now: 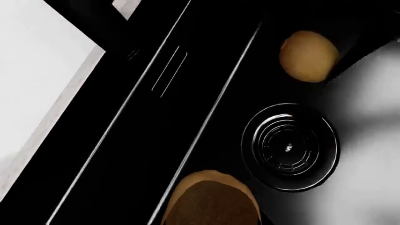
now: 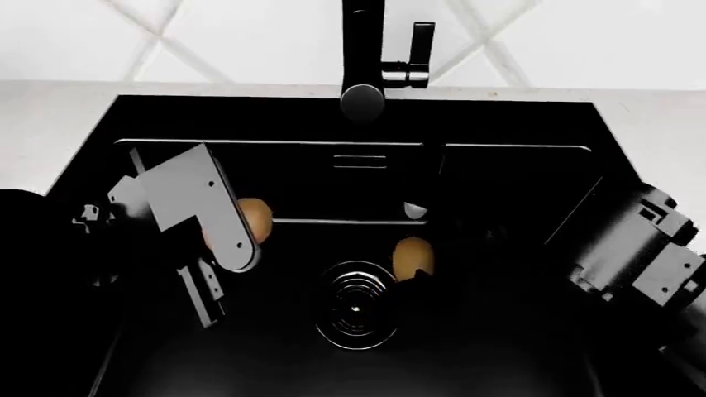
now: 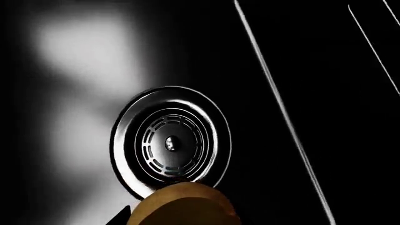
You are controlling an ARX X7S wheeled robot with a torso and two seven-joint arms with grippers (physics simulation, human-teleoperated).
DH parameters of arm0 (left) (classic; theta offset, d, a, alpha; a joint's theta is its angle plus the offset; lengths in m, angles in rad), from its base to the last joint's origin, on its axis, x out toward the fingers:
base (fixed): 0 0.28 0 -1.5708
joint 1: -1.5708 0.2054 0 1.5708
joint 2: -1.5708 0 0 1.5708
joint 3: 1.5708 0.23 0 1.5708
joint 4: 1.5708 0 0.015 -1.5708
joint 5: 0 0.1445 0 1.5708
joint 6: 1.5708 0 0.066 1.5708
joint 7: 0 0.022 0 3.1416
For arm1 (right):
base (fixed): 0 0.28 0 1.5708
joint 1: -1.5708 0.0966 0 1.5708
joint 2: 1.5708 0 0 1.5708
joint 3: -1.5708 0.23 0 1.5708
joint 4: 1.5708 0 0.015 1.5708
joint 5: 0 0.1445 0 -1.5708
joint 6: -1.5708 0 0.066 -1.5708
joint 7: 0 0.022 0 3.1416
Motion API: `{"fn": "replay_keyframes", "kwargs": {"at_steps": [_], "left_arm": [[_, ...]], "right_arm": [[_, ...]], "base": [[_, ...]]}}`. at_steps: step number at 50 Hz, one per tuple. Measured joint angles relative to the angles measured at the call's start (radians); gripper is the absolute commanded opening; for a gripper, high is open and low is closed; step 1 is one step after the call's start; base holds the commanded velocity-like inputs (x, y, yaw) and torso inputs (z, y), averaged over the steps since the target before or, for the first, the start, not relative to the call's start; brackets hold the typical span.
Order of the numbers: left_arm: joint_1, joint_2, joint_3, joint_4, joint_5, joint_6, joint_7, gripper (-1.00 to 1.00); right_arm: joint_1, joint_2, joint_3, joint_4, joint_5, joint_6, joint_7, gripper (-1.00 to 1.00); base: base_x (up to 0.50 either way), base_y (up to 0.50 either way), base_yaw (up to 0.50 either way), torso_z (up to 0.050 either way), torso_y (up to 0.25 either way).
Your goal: Pick up the fruits and vegetables and place them in the sink. Turn on the sink faucet to wash them. Then turn the sink off and put them in the tray.
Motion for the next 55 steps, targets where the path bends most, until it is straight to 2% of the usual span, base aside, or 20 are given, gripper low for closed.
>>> {"fn": "replay_keyframes", "kwargs": {"at_steps": [17, 35, 40, 55], "left_arm": [[-0.002, -0.007, -0.002, 0.004, -0.011, -0.004, -0.005, -1.0], [-0.006, -0.017, -0.012, 0.02, -0.032, -0.01, -0.013, -1.0], [-0.006, -0.02, -0.015, 0.028, -0.038, -0.009, -0.016, -1.0], [-0.054, -0.032, -0.084, 0.069, -0.109, -0.047, -0.041, -1.0]], "right_arm": [[0.005, 0.11, 0.072, -0.153, 0.055, 0.068, 0.084, -1.0], [0.034, 0.139, 0.134, -0.207, 0.079, 0.107, 0.153, -1.0], [0.041, 0.135, 0.147, -0.208, 0.08, 0.112, 0.172, -1.0], [0.072, 0.126, 0.175, -0.215, 0.079, 0.121, 0.202, -1.0]], "base": [[0.0, 0.0, 0.0, 0.0, 0.25], [0.0, 0.0, 0.0, 0.0, 0.25], [-0.05, 0.0, 0.0, 0.0, 0.009], [-0.5, -0.03, 0.0, 0.0, 0.0]]}}
